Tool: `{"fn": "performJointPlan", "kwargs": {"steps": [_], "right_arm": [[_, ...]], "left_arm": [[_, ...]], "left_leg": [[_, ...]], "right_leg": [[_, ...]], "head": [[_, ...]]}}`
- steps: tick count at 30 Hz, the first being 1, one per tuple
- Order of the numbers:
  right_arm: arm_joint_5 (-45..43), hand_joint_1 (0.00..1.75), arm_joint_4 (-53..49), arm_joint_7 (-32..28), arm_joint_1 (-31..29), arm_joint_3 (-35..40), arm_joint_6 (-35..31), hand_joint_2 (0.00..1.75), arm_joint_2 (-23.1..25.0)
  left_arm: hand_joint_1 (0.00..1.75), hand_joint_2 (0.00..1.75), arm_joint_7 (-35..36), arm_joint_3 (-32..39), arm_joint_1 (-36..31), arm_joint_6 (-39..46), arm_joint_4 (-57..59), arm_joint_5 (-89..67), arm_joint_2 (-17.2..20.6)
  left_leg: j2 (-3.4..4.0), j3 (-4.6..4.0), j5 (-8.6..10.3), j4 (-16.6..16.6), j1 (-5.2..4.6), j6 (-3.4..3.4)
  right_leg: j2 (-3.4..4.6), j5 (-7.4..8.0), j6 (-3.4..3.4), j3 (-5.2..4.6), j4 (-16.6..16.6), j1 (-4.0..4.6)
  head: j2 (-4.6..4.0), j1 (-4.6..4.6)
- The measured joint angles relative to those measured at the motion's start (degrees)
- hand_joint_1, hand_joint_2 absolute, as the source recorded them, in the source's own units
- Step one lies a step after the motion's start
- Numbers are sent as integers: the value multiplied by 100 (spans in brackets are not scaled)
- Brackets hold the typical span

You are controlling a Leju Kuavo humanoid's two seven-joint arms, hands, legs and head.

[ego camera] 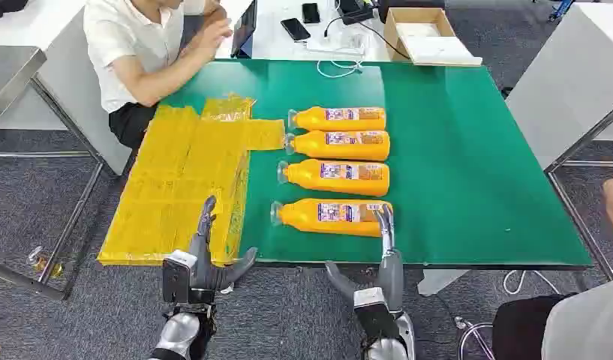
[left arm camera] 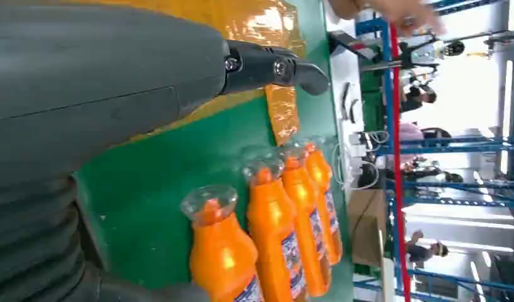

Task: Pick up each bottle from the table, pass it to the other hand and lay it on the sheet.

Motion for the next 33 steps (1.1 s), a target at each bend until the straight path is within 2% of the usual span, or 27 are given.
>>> {"fn": "performJointPlan", "kwargs": {"steps": [3,10,18,23,33], "right_arm": [[180,0,13,44,6,7,-105,175,-13],[1338,0,236,488,18,-44,-684,175,-350],[2472,0,873,1176,-558,-463,-238,175,-934],[2614,0,1208,1268,-869,-568,-127,175,-1106],[2726,0,1458,1333,-1008,-575,-127,175,-1196]], "left_arm": [[0,175,4,2,11,2,0,-9,0],[0,175,42,11,205,50,-188,-133,0],[0,175,11,-298,180,210,-142,-472,2],[0,175,11,-426,130,210,-105,-470,0],[0,175,11,-464,92,194,-63,-470,0]], "left_leg": [[0,0,0,0,0,0],[-1,0,0,0,-1,0],[0,1,2,2,-8,4],[0,2,3,3,-7,5],[0,-1,3,3,-6,5]], "right_leg": [[0,0,0,0,0,0],[0,0,0,3,-1,-1],[0,7,7,2,-2,-7],[0,8,7,3,-1,-5],[0,6,7,2,-1,-5]], "head": [[0,0],[0,0],[0,0],[0,-2],[0,-2]]}}
